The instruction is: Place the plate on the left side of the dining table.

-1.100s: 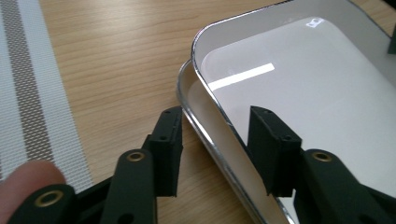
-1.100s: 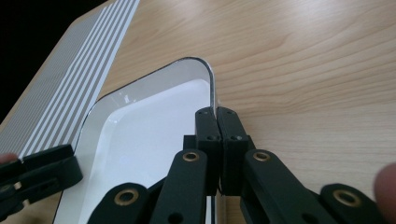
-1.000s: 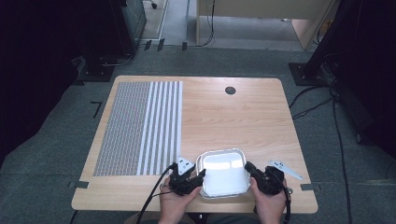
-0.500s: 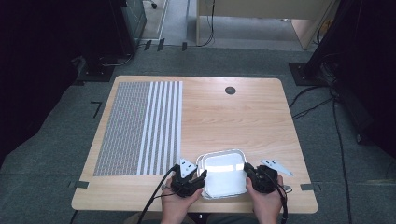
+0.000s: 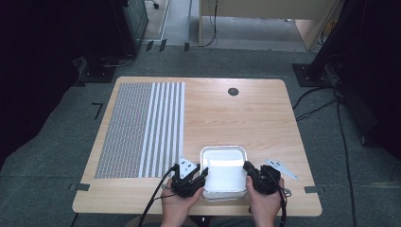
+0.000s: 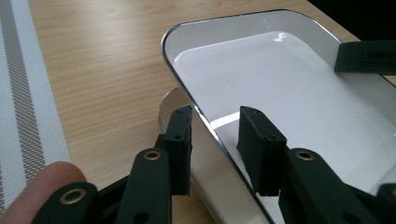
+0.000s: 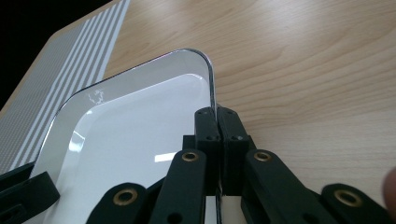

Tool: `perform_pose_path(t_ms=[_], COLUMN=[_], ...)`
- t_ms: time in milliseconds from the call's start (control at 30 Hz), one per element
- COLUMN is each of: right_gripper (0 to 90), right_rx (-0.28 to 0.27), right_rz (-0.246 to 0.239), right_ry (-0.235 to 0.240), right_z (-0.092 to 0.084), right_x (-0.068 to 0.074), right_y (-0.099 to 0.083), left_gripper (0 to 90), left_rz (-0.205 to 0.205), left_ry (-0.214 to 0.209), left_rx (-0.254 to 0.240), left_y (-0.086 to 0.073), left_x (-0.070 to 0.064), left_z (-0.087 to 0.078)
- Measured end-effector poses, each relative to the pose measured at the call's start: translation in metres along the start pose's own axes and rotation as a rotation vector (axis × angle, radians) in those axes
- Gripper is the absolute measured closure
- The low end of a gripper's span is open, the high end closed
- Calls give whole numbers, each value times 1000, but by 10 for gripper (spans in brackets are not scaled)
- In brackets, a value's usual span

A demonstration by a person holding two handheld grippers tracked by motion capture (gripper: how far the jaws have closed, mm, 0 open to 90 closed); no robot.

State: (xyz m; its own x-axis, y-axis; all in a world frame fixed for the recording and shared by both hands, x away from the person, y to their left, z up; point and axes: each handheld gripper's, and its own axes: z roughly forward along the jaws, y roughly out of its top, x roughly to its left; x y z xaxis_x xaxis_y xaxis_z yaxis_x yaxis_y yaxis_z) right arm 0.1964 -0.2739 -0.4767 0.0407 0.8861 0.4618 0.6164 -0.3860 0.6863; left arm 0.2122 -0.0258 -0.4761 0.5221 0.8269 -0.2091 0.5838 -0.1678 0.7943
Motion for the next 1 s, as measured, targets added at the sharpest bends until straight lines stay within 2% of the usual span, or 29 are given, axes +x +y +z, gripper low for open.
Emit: perform_pose_path(t_ms=[467, 500, 567, 1000], right_gripper=[896, 896, 896, 896], right_rx=[-7, -7, -8, 14], right_rz=[-2, -9, -13, -26], right_ry=[34, 38, 38, 73], right_z=[23, 27, 28, 64], right_x=[42, 50, 52, 103], right_y=[9, 10, 11, 19], left_gripper=[678, 680, 681, 685], left_rz=[-39, -41, -49, -84], left_ry=[59, 66, 76, 123], left_rx=[-23, -24, -26, -32], left_y=[19, 20, 23, 38], left_x=[36, 40, 47, 97], left_z=[-17, -19, -22, -38])
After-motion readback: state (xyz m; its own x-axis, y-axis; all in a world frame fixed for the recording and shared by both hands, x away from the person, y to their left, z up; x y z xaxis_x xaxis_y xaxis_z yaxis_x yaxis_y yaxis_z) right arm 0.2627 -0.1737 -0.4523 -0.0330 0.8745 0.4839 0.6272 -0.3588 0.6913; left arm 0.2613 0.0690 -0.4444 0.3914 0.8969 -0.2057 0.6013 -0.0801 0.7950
